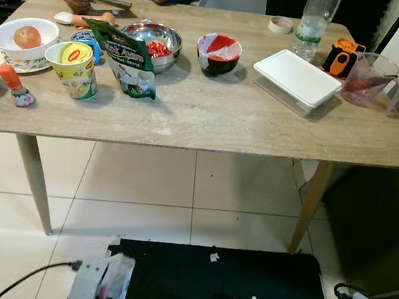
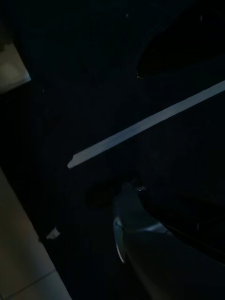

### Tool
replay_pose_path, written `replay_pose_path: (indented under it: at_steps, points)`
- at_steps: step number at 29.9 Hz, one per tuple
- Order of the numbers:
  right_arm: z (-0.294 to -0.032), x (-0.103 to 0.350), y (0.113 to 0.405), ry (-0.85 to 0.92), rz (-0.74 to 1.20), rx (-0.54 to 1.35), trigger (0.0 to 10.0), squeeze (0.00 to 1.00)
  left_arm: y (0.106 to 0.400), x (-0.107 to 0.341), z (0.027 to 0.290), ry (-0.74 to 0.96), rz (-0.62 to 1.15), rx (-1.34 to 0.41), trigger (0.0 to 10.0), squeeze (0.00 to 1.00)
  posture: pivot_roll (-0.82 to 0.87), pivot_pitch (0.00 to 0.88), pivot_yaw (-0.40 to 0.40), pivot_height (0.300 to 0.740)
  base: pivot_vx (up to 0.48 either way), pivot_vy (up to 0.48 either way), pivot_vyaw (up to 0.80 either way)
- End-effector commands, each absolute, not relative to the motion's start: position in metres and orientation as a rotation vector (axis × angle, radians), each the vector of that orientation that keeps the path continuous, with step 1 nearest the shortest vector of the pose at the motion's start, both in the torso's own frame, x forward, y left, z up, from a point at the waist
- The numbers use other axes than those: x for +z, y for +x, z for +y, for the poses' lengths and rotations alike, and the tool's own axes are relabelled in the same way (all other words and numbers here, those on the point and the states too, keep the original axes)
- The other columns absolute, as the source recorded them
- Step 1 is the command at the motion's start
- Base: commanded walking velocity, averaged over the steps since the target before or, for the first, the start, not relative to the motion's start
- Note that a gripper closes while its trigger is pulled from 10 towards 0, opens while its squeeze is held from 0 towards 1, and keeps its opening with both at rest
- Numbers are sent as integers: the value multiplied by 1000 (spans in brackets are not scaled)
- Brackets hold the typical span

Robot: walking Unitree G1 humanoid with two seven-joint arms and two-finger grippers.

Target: Restocking fridge

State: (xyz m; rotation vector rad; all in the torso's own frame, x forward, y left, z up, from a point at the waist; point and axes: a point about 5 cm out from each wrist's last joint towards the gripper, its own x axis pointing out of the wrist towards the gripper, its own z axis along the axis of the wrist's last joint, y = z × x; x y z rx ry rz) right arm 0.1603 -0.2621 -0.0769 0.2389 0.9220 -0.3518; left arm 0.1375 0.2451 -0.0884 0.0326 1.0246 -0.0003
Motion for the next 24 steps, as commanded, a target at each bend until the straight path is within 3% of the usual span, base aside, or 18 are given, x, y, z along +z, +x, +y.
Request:
replay_pose_path:
  at_steps: [1, 5, 6, 9, 18, 24]
  points:
    - [-260, -81, 152, 227, 947, -360, 10000, 0, 128, -93, 243, 6, 1052, 43, 10000, 0, -37, 130, 5, 740, 0, 0, 0]
    - [-254, -84, 150, 203, 966, -337, 10000, 0, 127, -93, 247, 12, 1061, 76, 10000, 0, -26, 118, 9, 740, 0, 0, 0]
    - [-243, -87, 151, 177, 987, -295, 10000, 0, 138, -86, 259, -6, 1016, 161, 10000, 0, -12, 84, 5, 740, 0, 0, 0]
    - [-239, -87, 154, 160, 987, -277, 10000, 0, 147, -81, 264, -20, 980, 203, 10000, 0, -17, 76, 12, 740, 0, 0, 0]
    - [-243, -84, 160, 108, 988, -289, 10000, 0, 158, -80, 254, -16, 962, 195, 10000, 0, 7, 4, -26, 740, 0, 0, 0]
    - [-247, -80, 167, 55, 983, -291, 10000, 0, 159, -82, 246, -37, 963, 195, 10000, 0, 9, 0, -20, 740, 0, 0, 0]
